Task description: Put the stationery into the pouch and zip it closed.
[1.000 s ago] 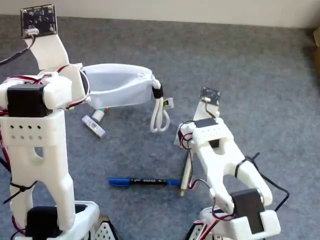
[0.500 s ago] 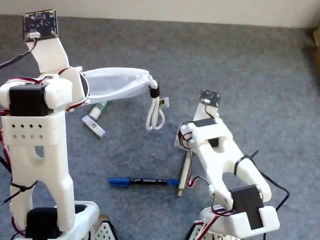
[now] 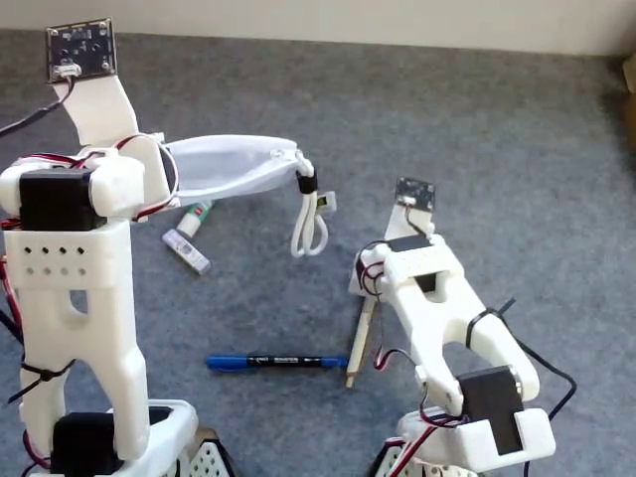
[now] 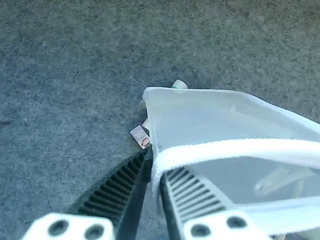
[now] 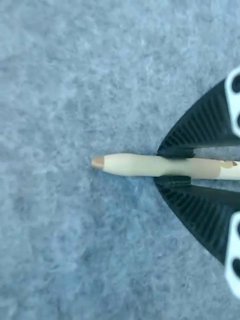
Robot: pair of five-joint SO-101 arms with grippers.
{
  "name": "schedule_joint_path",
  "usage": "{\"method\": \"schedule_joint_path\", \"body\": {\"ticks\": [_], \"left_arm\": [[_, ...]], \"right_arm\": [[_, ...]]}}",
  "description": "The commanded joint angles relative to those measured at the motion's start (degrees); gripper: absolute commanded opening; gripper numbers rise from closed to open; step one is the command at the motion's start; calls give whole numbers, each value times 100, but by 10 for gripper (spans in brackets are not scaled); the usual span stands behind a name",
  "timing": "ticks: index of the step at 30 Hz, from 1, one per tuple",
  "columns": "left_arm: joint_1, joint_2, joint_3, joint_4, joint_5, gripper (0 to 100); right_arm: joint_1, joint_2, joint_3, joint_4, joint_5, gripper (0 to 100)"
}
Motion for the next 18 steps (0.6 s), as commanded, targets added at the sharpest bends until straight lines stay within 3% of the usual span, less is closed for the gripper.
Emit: {"method": "schedule_joint_path", "body": {"ticks": [1, 8, 18], "left_arm": [[154, -13, -48, 18, 88, 7], [356, -13, -224, 18, 88, 7], [1455, -13, -681, 185, 97, 7]], "right_arm": [[92, -92, -251, -40, 114, 5], [549, -690, -242, -40, 123, 5], [1112, -1877, -66, -75, 123, 5]]}}
